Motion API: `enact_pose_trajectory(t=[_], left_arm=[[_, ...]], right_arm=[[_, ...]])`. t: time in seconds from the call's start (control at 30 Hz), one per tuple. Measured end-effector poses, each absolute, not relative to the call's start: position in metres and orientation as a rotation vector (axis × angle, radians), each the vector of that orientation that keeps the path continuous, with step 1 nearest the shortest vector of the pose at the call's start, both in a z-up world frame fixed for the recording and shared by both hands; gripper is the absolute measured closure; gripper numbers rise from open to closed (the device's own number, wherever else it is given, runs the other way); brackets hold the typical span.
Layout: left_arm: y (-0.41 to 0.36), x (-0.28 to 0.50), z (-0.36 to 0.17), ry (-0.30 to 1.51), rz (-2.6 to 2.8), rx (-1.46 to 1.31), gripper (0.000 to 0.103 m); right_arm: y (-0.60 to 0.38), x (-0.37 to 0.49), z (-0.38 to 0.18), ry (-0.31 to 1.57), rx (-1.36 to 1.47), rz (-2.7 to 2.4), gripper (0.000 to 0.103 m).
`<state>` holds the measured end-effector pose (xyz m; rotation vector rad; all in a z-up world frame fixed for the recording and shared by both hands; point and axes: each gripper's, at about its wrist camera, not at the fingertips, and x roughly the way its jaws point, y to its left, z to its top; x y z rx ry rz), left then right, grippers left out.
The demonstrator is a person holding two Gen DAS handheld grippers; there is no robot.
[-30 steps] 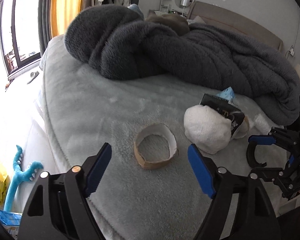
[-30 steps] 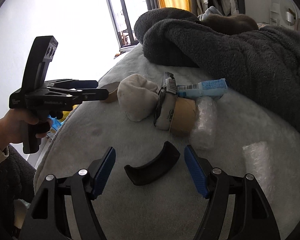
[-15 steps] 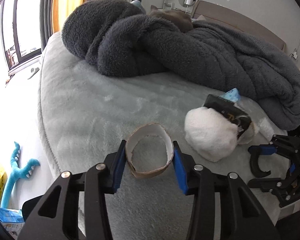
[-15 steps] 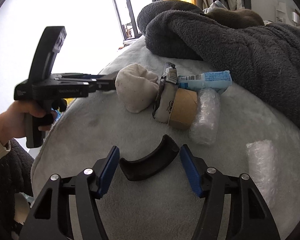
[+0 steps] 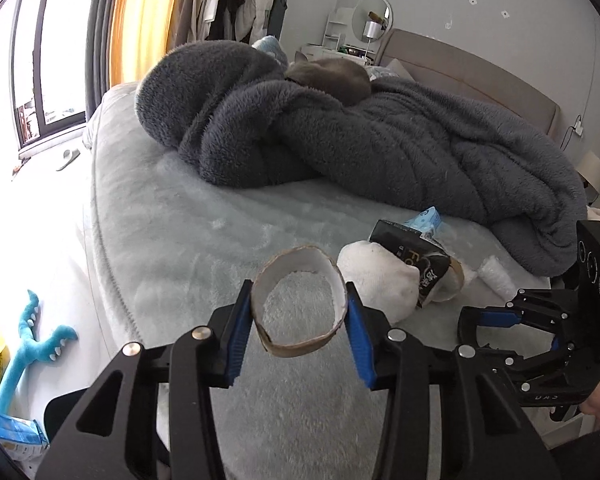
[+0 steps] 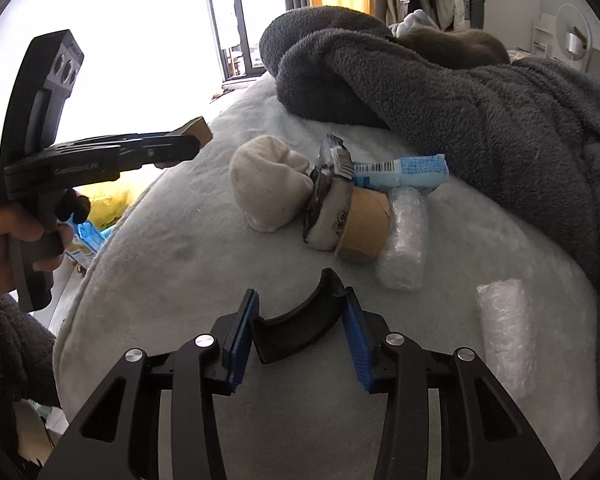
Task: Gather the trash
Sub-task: 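Close the right tool on the black curved piece, then carry the tape core over the bin and open the left tool while the right tool carries the black piece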
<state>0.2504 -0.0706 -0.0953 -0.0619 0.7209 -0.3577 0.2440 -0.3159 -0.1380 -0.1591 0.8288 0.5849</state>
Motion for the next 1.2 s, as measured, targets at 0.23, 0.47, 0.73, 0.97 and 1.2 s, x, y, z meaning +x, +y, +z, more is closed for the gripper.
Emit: enact_pose_trajectory(t=[0.23,0.47,0.73,0.97,1.2], left_arm=[[-0.058,0.234,-0.087,0.72,-0.325,-0.061,0.056],[-0.044,0.226,-0.084,0.728,-0.292,-0.051,0.056],[-0.015,0.222,-0.088,0.767,-0.236,-0.059,0.056],[0.009,0.222,-0.1,0.817,-0.194,-0.076,0.056],[0.04,0.22,-0.121,0.871,-0.144,-0.048,0.056]], right_arm=[[-0.3,0.234,-0.122,0.793,-0.112,0.539,0.06],[-0.28,0.232,-0.116,0.806,-0.094,0.517,0.06],[-0.25,0.229,-0.106,0.786,-0.076,0.551,0.06],[-0.224,0.235,-0.09,0.747,-0.023,0.572,0.06],[-0.188,0.24,-0.082,0.749,-0.021,0.621,0.06]])
